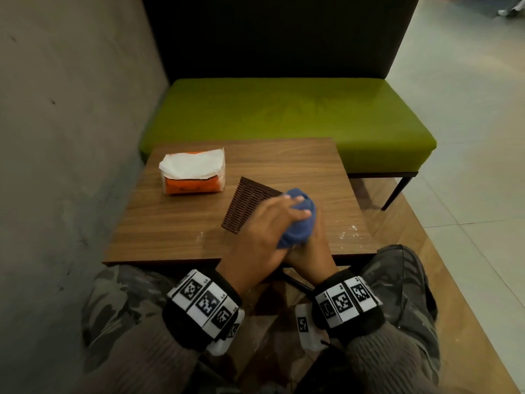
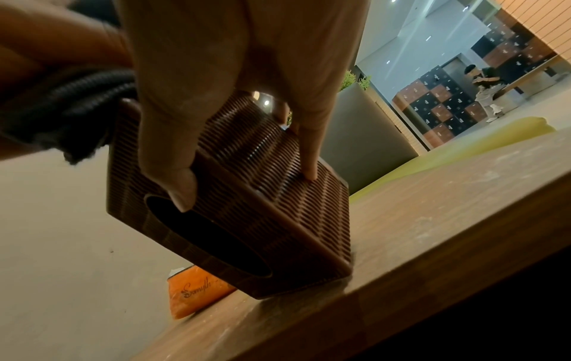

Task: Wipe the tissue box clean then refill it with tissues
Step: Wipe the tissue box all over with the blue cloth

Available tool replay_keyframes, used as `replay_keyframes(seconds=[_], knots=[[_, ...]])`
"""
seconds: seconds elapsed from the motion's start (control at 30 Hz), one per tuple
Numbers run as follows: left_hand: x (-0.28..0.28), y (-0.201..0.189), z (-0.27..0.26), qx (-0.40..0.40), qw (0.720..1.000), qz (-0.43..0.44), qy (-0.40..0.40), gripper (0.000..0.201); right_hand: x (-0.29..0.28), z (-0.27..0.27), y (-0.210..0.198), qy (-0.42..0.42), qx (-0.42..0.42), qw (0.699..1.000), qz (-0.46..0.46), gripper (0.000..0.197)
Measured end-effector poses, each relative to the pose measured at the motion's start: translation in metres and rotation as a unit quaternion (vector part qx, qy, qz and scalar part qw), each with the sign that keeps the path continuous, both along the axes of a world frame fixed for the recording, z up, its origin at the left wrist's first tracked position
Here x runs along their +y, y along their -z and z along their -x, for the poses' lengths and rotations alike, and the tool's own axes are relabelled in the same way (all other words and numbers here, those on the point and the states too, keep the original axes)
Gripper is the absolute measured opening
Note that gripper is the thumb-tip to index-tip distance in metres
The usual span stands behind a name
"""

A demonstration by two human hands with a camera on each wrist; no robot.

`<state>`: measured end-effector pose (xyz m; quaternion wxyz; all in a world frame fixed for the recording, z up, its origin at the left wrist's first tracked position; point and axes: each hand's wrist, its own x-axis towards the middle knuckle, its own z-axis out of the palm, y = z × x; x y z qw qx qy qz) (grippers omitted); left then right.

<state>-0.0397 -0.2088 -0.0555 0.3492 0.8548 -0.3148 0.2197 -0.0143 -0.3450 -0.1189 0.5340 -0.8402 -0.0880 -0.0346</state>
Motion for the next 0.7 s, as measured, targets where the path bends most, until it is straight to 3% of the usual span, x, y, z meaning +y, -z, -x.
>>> replay_keyframes(seconds=[0.03,0.1,0.17,0.23,0.3,0.37,0.47,0.53,0.6,0.7], knots=[[0.000,0.000,-0.002,-0.009,0.999,-0.022,0.026,0.044,0.000,0.002,0.000,-0.002,0.012,1.000,-0.002,0.085],[0.005,-0.004,-0.010,0.010,1.000,-0.012,0.017,0.045,0.000,0.002,0.000,-0.005,-0.043,0.999,-0.009,0.089],[0.014,-0.009,-0.022,0.042,0.995,0.057,-0.070,0.047,-0.001,0.000,-0.001,-0.014,-0.086,0.996,-0.020,0.096],[0.024,-0.011,-0.036,0.071,0.968,0.154,-0.187,0.044,0.000,0.001,-0.005,-0.017,-0.101,0.994,-0.025,0.100],[0.027,-0.011,-0.042,0.075,0.941,0.222,-0.245,0.039,0.003,0.001,-0.008,-0.019,-0.114,0.993,-0.022,0.099],[0.017,-0.008,-0.033,0.059,0.953,0.189,-0.230,0.040,0.005,0.000,-0.008,-0.015,-0.112,0.993,-0.023,0.098],[0.002,0.000,-0.009,0.035,0.994,0.083,-0.060,0.047,0.009,-0.003,0.004,0.006,-0.052,0.998,-0.015,0.085],[0.005,0.006,-0.005,-0.012,0.999,0.015,0.027,0.044,0.010,-0.002,0.007,0.021,0.002,1.000,-0.005,0.081],[0.017,0.007,-0.012,-0.009,1.000,0.016,0.012,0.046,0.008,-0.001,0.004,0.008,-0.034,0.999,-0.011,0.089],[0.035,0.007,-0.027,0.054,0.981,0.123,-0.139,0.049,0.004,0.000,-0.004,-0.019,-0.103,0.994,-0.035,0.100]])
